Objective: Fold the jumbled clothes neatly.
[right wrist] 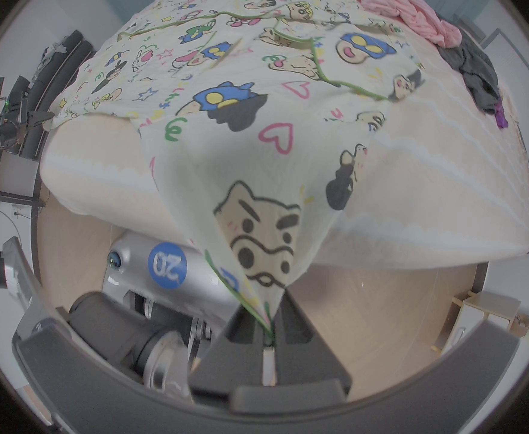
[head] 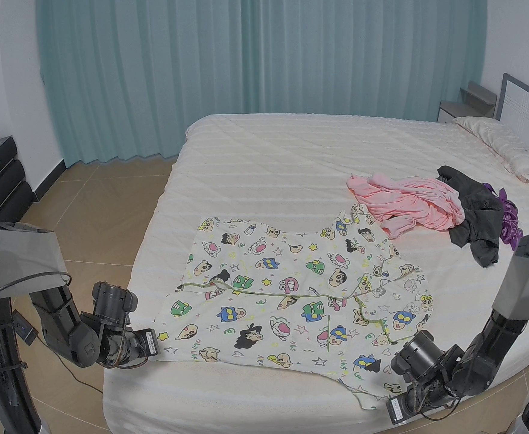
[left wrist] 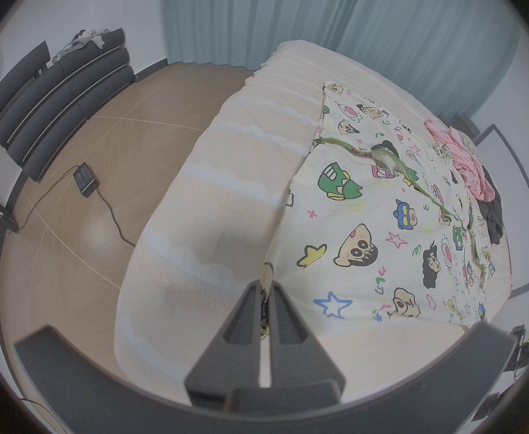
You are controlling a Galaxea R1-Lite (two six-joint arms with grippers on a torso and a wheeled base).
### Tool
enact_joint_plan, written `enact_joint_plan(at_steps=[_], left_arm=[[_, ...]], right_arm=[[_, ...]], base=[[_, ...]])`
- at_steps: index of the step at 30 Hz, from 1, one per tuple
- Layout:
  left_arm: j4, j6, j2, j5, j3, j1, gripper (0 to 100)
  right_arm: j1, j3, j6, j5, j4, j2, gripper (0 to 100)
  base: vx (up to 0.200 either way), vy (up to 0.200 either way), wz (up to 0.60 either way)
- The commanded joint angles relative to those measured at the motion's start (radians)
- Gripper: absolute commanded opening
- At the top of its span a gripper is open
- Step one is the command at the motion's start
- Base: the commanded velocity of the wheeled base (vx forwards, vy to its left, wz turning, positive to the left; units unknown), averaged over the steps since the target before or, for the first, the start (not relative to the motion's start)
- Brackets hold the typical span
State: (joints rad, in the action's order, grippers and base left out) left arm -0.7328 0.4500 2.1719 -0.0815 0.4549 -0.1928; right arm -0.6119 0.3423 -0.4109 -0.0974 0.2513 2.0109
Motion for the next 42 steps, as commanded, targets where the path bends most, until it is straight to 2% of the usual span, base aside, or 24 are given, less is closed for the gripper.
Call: enact_joint_plan(at_steps=[1, 4, 11, 28, 29, 30, 31, 36, 39, 41, 42], left_arm=[[0.004, -0.056, -0.038, -0.001, -0.044, -0.002, 0], [0.006, -0.097, -0.053, -0.001, -0.081, -0.004, 0], [0.006, -0.155, -0.055, -0.001, -0.147, -0.007, 0], [0.006, -0.151, -0.046, -0.001, -0.236, -0.099, 0], [0.006, -0.149, -0.046, -0.001, -0.236, -0.099, 100], [0.006, -0.148, -0.046, -0.001, -0.236, -0.099, 100], [0.006, -0.148, -0.046, -0.001, -0.237, -0.099, 100], [0.001, -0.146, -0.063, 0.000, -0.254, -0.088, 100], [-0.002, -0.126, -0.124, 0.009, -0.248, -0.053, 100], [-0.004, -0.119, -0.165, 0.031, -0.243, -0.025, 100], [-0.004, -0.117, -0.224, 0.083, -0.234, 0.006, 100]], right_arm=[[0.031, 0.018, 0.020, 0.051, -0.136, -0.182, 0], [0.044, 0.037, 0.041, 0.070, -0.218, -0.207, 0], [0.044, 0.033, 0.064, 0.071, -0.227, -0.187, 0], [0.046, 0.037, 0.099, 0.070, -0.314, -0.156, 0], [0.046, 0.037, 0.099, 0.070, -0.314, -0.156, 0], [0.046, 0.038, 0.098, 0.071, -0.314, -0.156, 0], [0.044, 0.038, 0.098, 0.073, -0.314, -0.158, 100], [0.047, 0.033, 0.092, 0.071, -0.314, -0.173, 100], [0.077, 0.038, 0.086, 0.078, -0.311, -0.213, 100], [0.103, 0.046, 0.086, 0.096, -0.300, -0.244, 100], [0.144, 0.078, 0.084, 0.130, -0.300, -0.284, 100]], base=[[0.000, 0.000, 0.00], [0.000, 0.000, 0.00], [0.000, 0.000, 0.00], [0.000, 0.000, 0.00], [0.000, 0.000, 0.00], [0.000, 0.000, 0.00], [0.000, 0.000, 0.00], [0.000, 0.000, 0.00], [0.000, 0.000, 0.00], [0.000, 0.000, 0.00], [0.000, 0.000, 0.00]])
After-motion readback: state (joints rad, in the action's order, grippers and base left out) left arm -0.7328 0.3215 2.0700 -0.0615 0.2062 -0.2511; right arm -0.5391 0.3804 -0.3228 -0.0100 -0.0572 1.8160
